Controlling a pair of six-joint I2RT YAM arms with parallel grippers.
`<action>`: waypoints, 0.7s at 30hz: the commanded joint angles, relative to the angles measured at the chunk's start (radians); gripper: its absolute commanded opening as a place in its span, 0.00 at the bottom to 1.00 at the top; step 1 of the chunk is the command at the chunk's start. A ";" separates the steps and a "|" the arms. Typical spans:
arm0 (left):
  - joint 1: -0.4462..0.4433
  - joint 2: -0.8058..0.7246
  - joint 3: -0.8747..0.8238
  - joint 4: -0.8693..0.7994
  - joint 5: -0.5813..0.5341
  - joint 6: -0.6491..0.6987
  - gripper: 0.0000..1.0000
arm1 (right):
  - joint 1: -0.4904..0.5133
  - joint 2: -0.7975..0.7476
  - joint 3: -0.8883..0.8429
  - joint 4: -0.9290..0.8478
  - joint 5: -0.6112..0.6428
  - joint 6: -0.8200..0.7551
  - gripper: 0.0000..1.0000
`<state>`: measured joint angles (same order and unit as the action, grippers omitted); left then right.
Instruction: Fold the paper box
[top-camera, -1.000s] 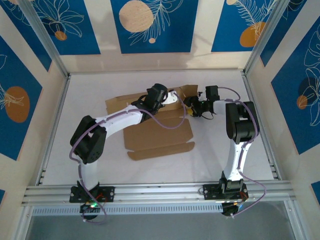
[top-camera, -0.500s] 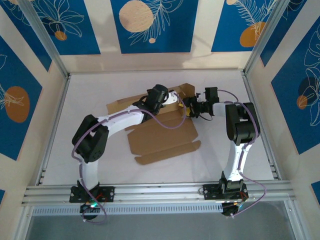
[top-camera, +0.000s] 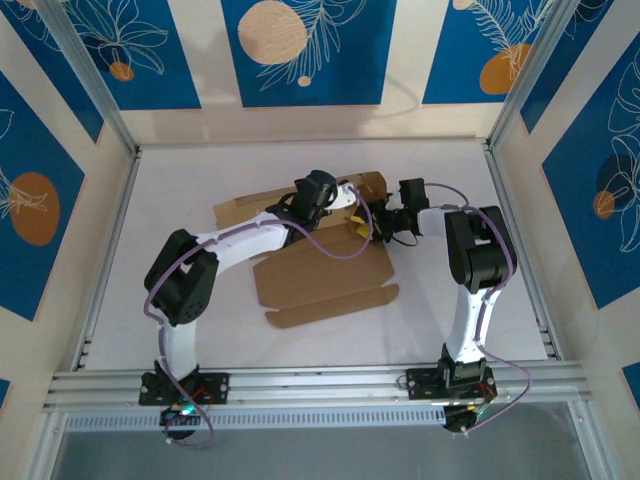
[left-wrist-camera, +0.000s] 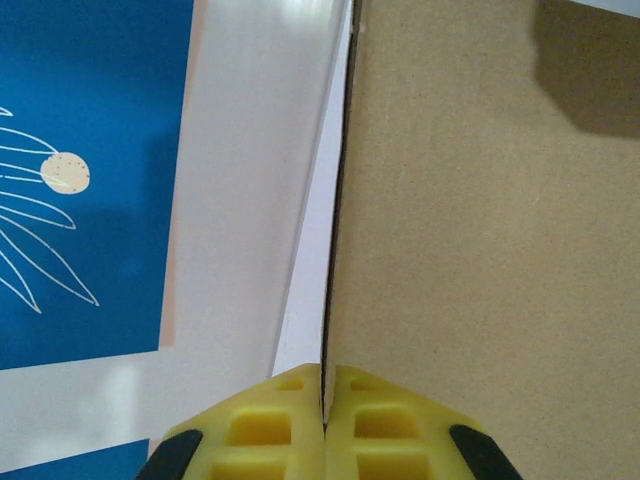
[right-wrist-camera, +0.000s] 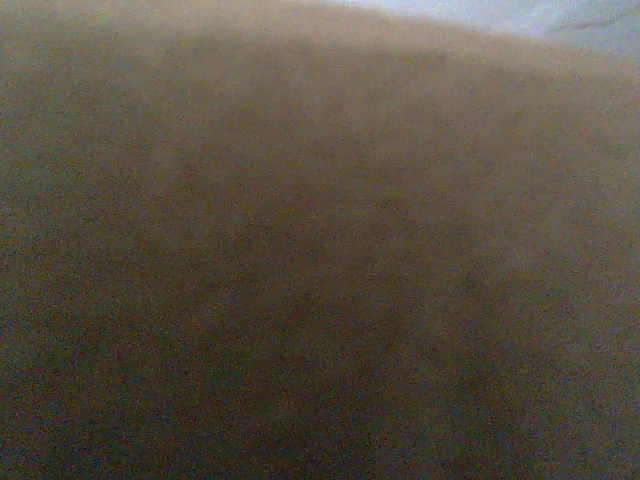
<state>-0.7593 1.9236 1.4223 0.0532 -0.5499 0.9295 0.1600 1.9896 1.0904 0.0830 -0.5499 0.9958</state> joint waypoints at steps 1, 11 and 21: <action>-0.012 -0.013 -0.026 0.108 0.027 -0.015 0.00 | -0.001 -0.055 -0.015 -0.074 0.027 -0.037 0.51; -0.012 -0.020 -0.082 0.245 0.024 0.118 0.00 | -0.060 -0.226 -0.007 -0.248 0.047 -0.163 0.61; -0.024 -0.018 -0.138 0.354 0.031 0.250 0.00 | -0.069 -0.508 0.081 -0.602 0.322 -0.383 0.55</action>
<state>-0.7685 1.9236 1.3098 0.3199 -0.5346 1.1339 0.0948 1.5772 1.1175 -0.3790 -0.3286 0.7147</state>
